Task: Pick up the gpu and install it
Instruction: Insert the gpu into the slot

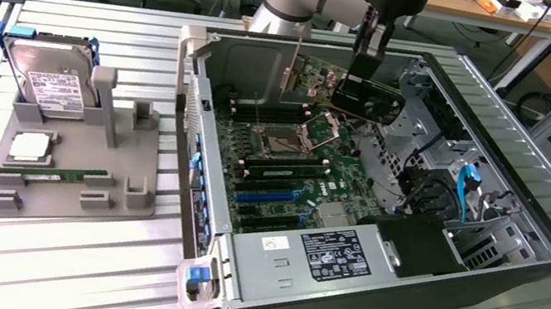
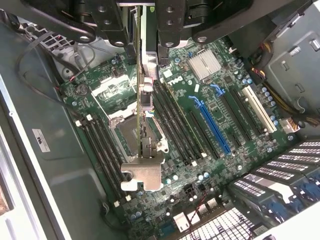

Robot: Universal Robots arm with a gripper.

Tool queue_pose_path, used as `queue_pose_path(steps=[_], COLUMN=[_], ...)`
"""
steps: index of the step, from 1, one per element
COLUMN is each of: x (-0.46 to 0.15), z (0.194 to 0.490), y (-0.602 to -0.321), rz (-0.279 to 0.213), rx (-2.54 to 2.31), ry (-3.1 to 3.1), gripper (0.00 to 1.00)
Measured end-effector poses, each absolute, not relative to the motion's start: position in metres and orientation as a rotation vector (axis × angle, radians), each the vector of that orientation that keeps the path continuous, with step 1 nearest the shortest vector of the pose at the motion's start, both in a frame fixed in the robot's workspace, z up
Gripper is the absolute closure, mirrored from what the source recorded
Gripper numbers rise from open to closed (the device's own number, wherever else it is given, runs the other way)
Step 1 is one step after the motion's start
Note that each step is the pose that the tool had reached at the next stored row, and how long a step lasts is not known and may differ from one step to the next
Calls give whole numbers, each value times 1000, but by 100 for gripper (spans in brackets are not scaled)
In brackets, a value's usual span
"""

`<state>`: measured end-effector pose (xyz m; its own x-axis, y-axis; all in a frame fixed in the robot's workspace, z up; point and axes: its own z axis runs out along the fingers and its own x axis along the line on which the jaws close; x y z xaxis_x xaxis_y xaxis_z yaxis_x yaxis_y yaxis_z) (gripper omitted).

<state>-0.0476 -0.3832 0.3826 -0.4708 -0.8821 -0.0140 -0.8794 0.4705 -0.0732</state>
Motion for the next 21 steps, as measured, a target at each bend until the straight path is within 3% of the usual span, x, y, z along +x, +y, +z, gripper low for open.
queue_pose_path(steps=[21], x=[-48], z=[383], y=[-383], rz=[-84], rx=[-1654], ry=[2609], gripper=[73])
